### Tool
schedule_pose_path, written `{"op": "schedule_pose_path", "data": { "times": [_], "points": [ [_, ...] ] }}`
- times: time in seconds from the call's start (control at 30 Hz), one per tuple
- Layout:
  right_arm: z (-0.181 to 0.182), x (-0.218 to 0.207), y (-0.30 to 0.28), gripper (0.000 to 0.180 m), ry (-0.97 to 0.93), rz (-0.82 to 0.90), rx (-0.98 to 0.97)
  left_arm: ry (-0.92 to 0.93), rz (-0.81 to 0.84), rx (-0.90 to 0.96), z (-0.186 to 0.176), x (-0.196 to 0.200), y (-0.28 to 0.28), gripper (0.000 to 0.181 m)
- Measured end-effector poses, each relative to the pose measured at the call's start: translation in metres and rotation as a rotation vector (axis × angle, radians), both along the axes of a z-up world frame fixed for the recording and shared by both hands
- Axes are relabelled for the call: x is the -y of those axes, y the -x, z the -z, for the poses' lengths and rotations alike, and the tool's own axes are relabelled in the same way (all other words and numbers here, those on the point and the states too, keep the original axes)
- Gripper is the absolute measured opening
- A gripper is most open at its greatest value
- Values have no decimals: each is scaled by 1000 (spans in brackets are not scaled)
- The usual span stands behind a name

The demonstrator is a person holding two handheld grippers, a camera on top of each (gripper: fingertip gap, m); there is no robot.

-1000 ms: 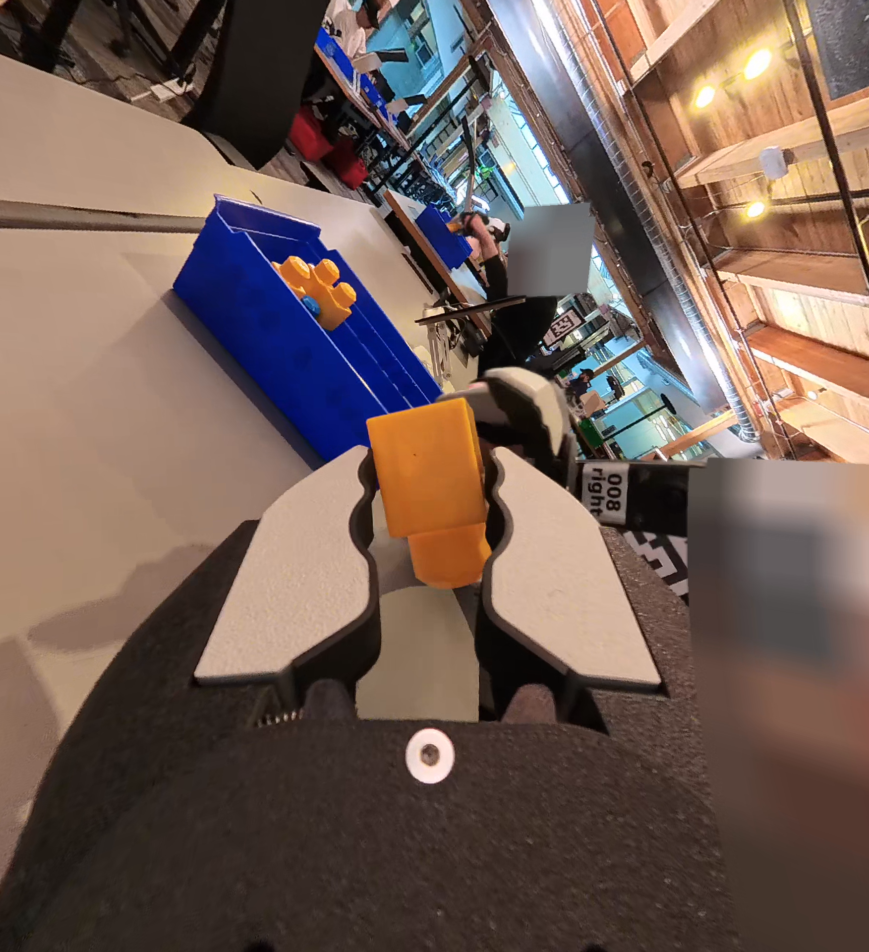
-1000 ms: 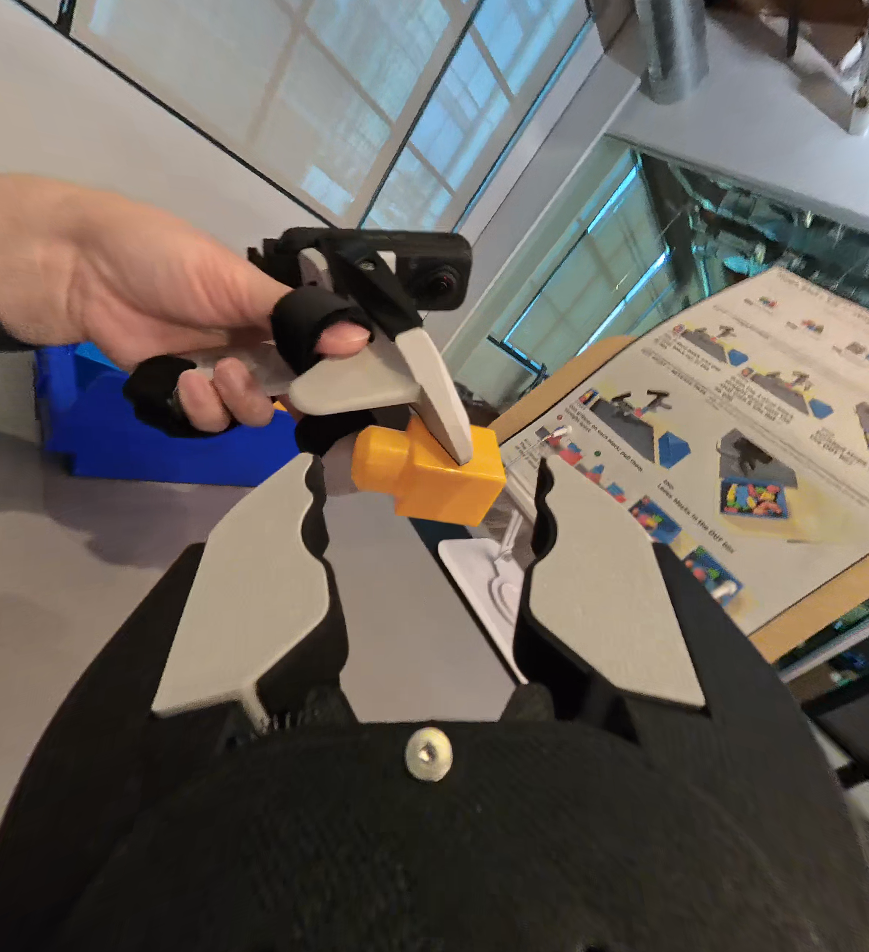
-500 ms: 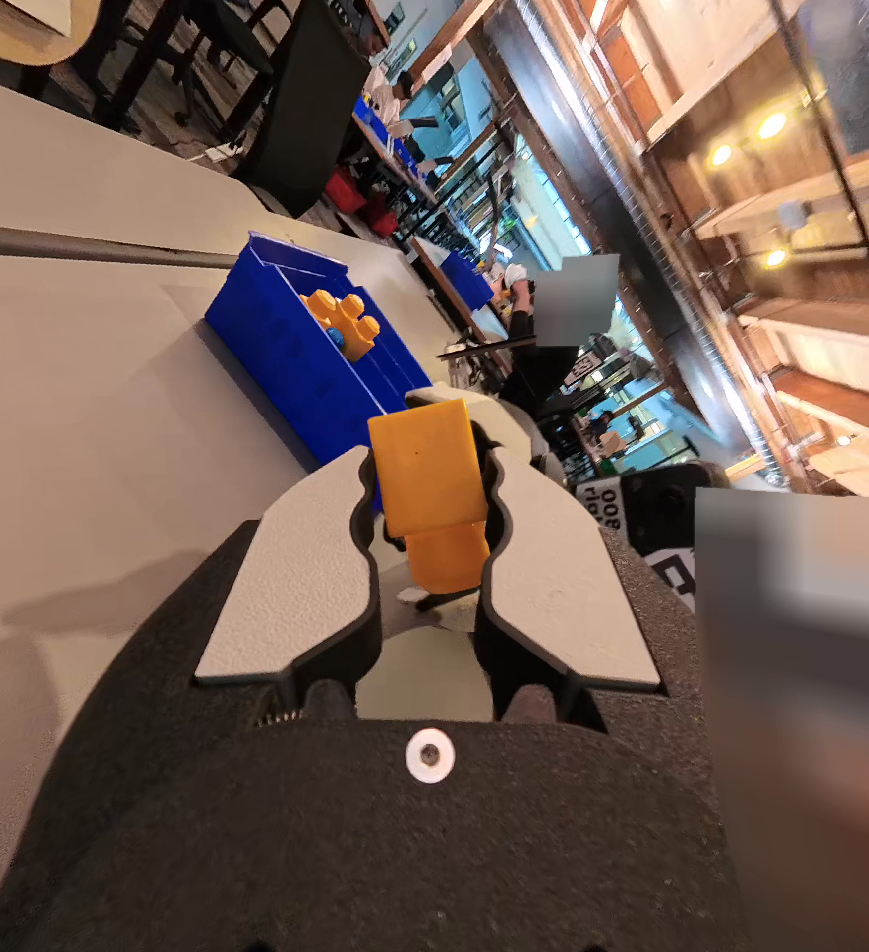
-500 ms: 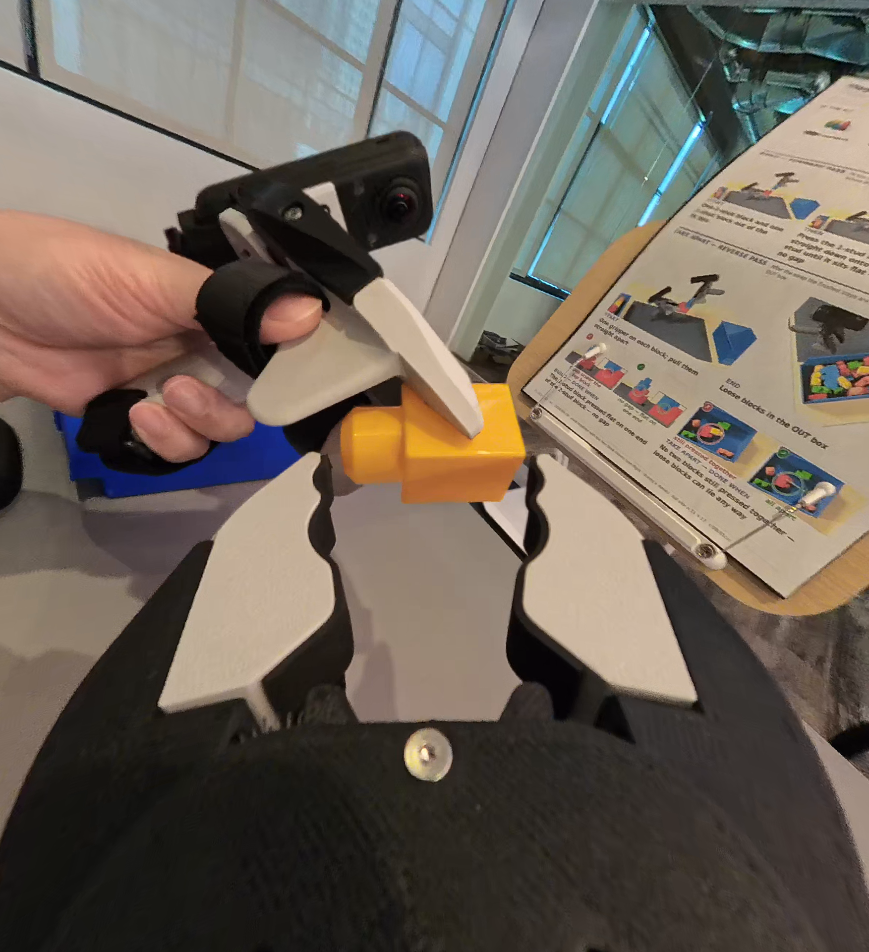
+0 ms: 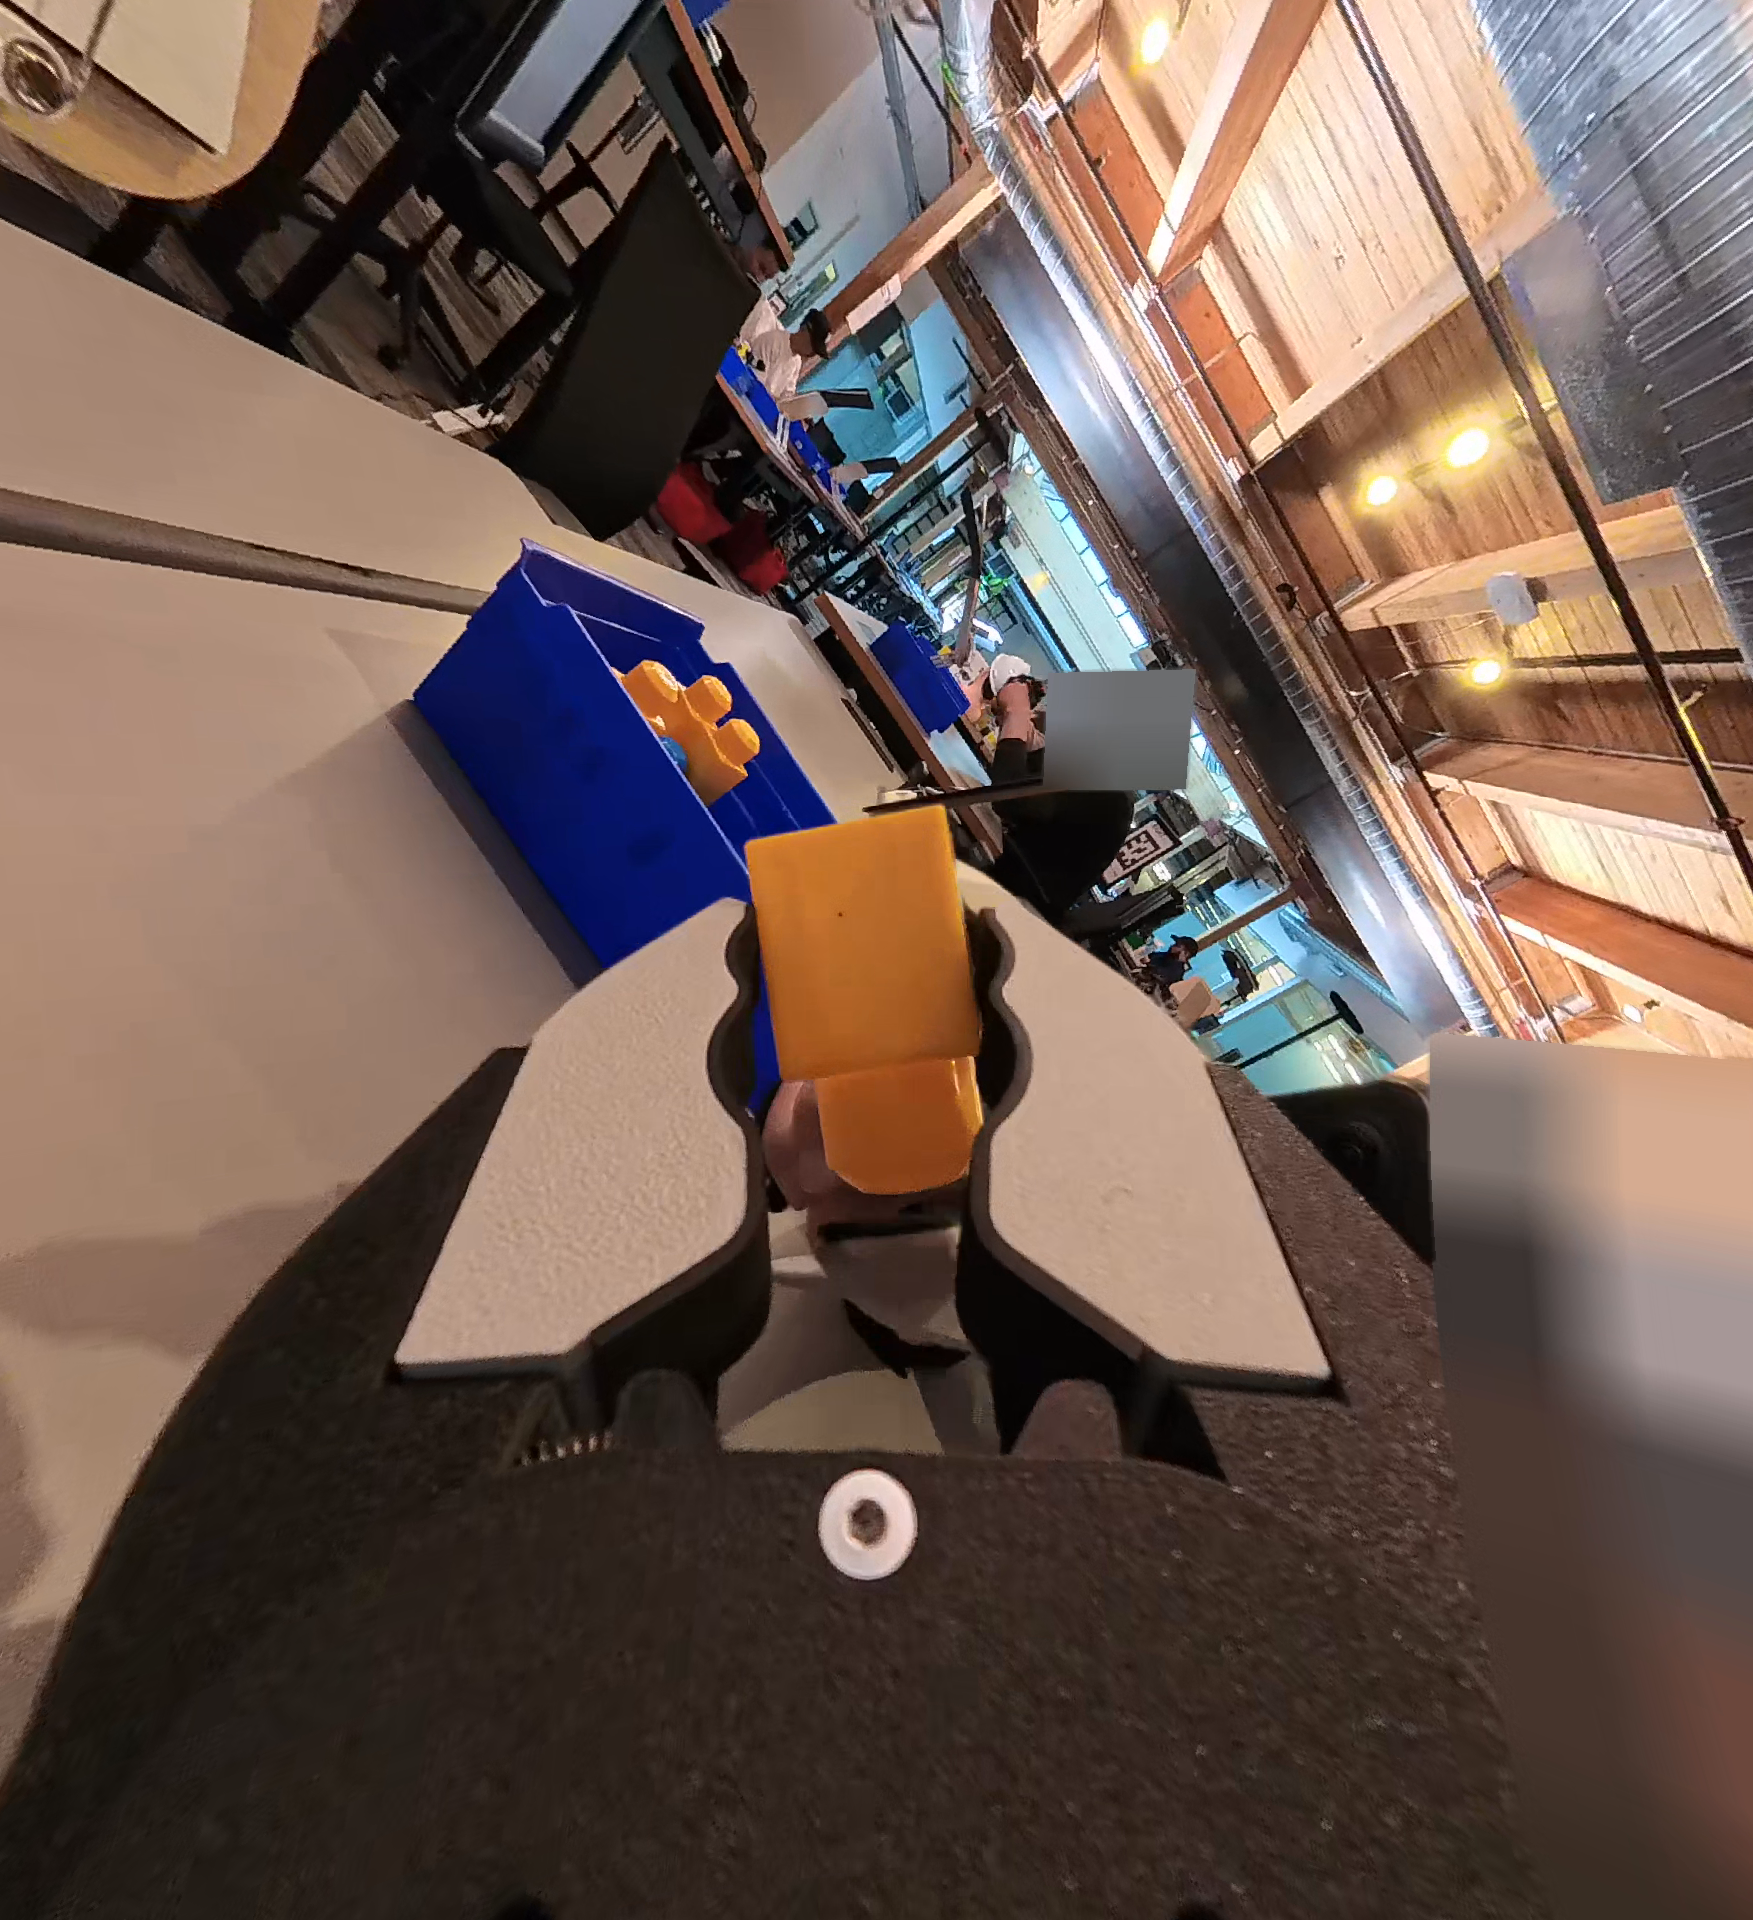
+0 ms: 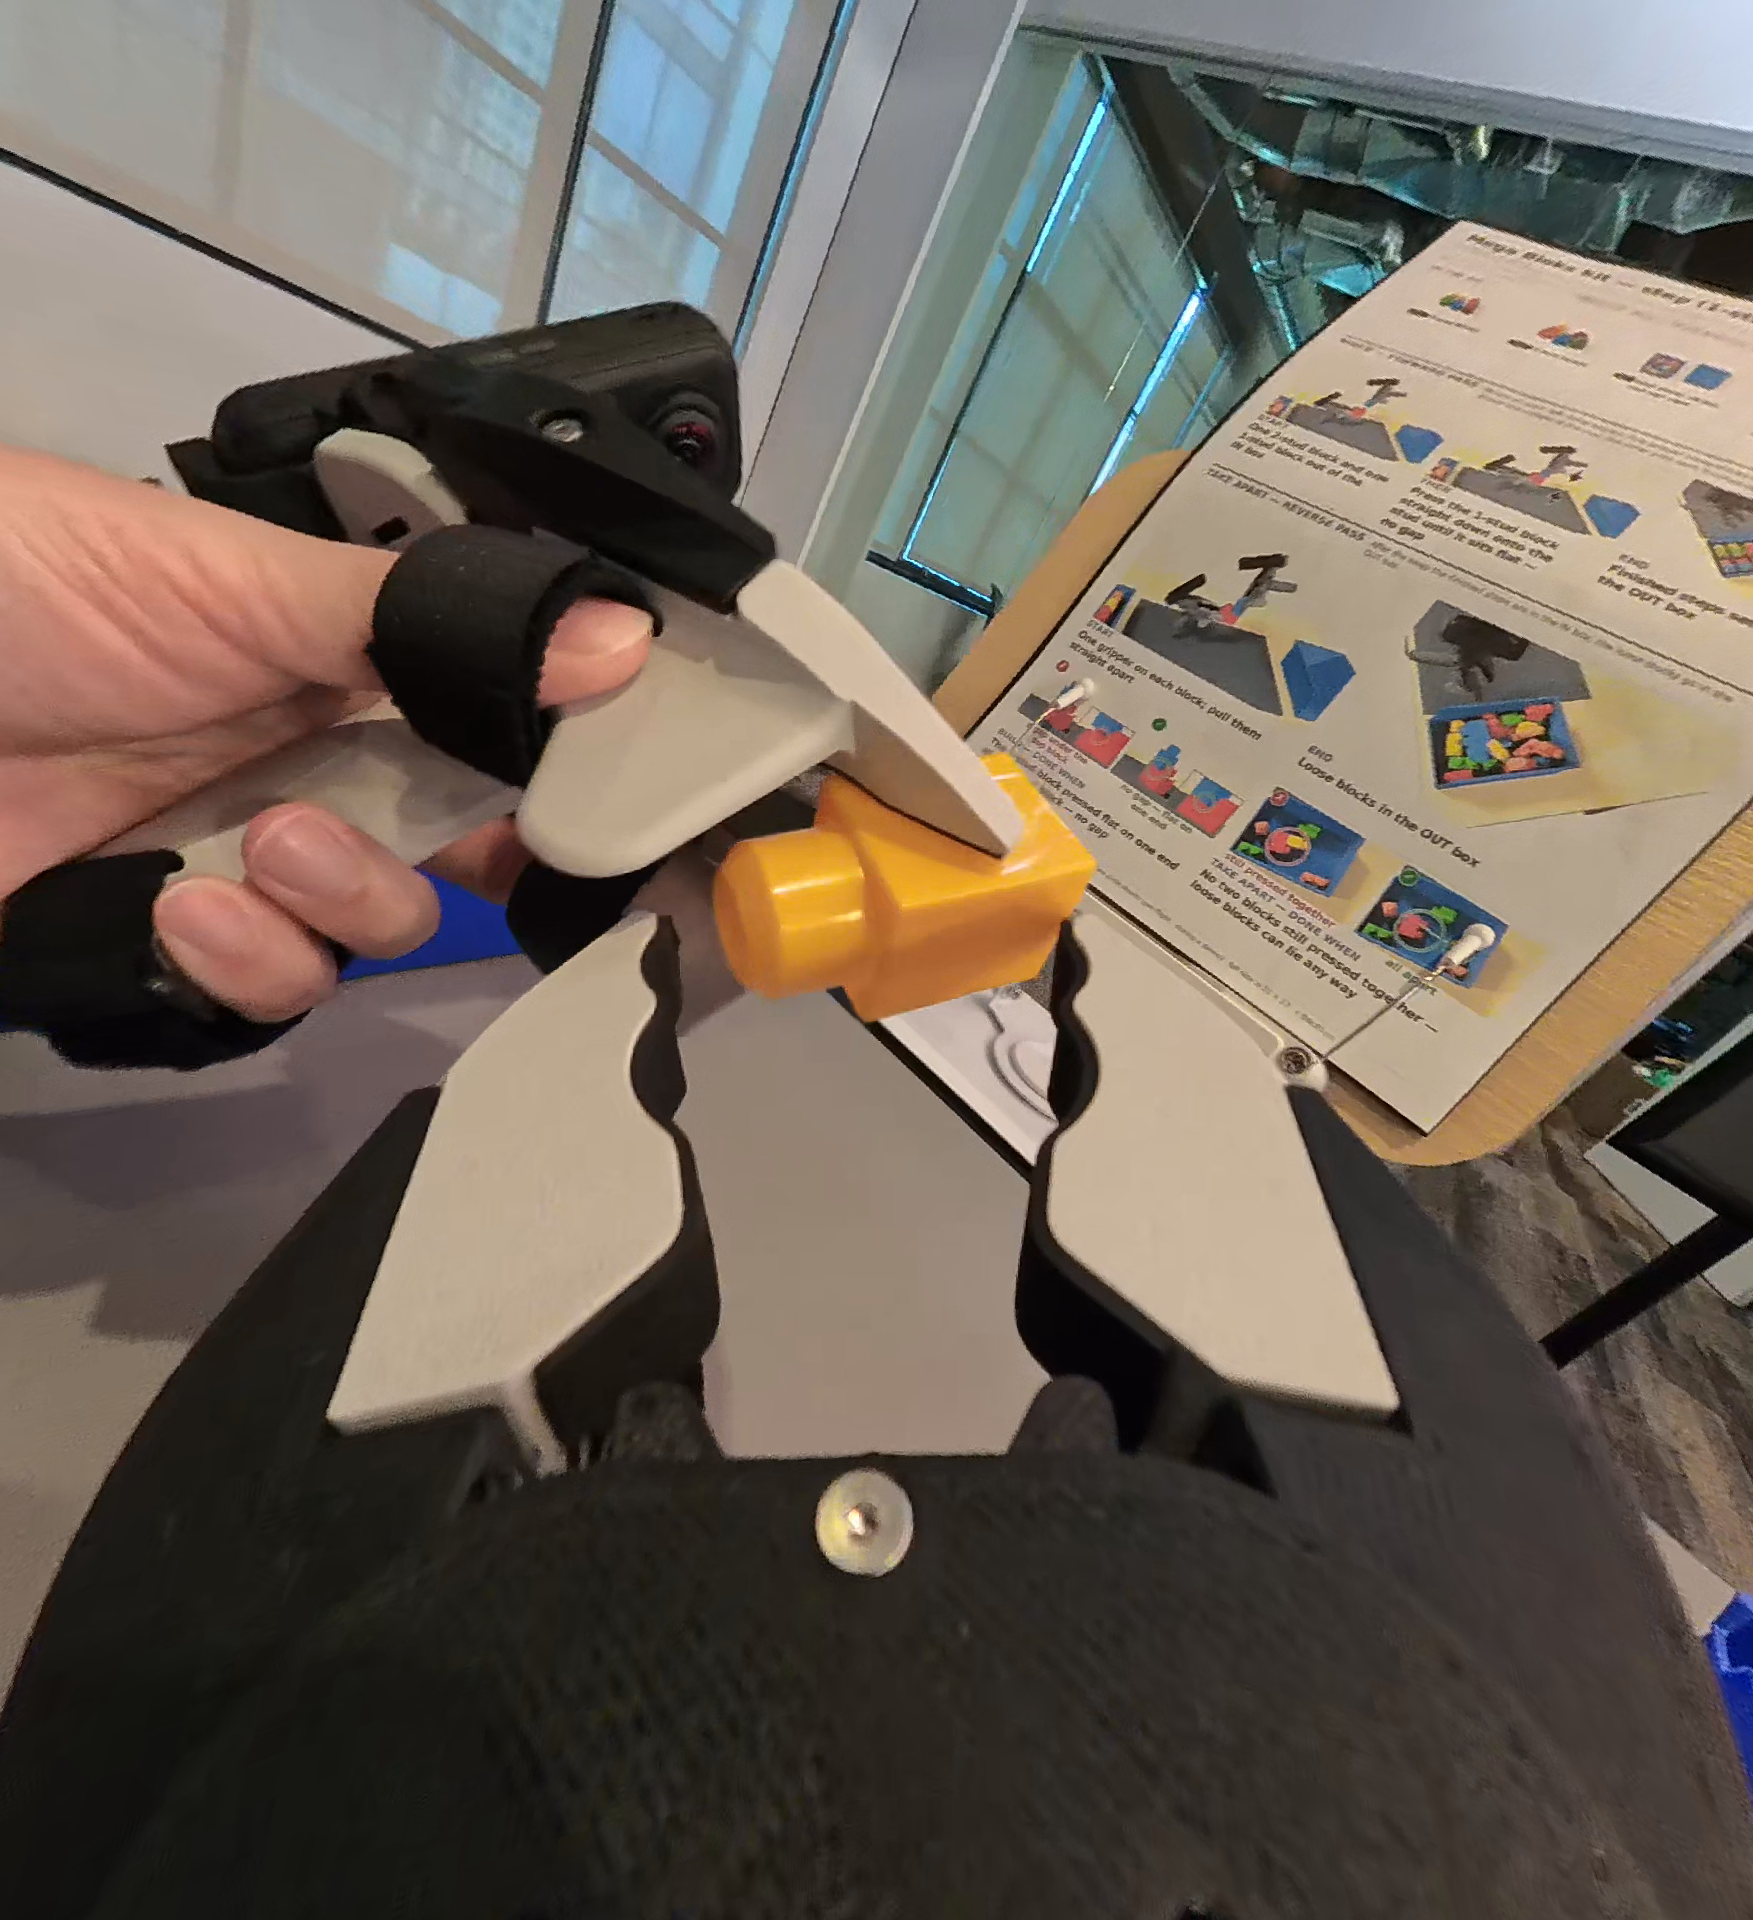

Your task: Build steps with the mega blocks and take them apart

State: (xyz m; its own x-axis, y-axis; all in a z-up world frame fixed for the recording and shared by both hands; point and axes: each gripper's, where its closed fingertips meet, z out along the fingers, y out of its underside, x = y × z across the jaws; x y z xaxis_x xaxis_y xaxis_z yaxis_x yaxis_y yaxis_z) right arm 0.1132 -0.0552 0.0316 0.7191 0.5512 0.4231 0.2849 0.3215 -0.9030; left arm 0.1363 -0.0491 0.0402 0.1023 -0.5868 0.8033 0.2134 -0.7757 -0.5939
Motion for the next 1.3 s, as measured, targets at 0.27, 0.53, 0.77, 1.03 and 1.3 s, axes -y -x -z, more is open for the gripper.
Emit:
{"op": "schedule_pose_path", "data": {
  "times": [0.27,0.53,0.77,1.03,1.3],
  "points": [
    [-2,0,-1,70,4,-63,0,-13,10,-18,1,3,-2,39],
    [-4,0,-1,74,-67,-27,34,-30,41,-52,6,13,-15,36],
    [-7,-1,-5,61,-111,-38,98,-34,43,-50,3,12,-10,36],
    [-5,-2,-6,63,-251,3,213,0,64,-9,-1,14,-9,36],
    [-8,1,-5,63,-215,-84,219,51,119,58,-5,17,-9,36]
  ]
}}
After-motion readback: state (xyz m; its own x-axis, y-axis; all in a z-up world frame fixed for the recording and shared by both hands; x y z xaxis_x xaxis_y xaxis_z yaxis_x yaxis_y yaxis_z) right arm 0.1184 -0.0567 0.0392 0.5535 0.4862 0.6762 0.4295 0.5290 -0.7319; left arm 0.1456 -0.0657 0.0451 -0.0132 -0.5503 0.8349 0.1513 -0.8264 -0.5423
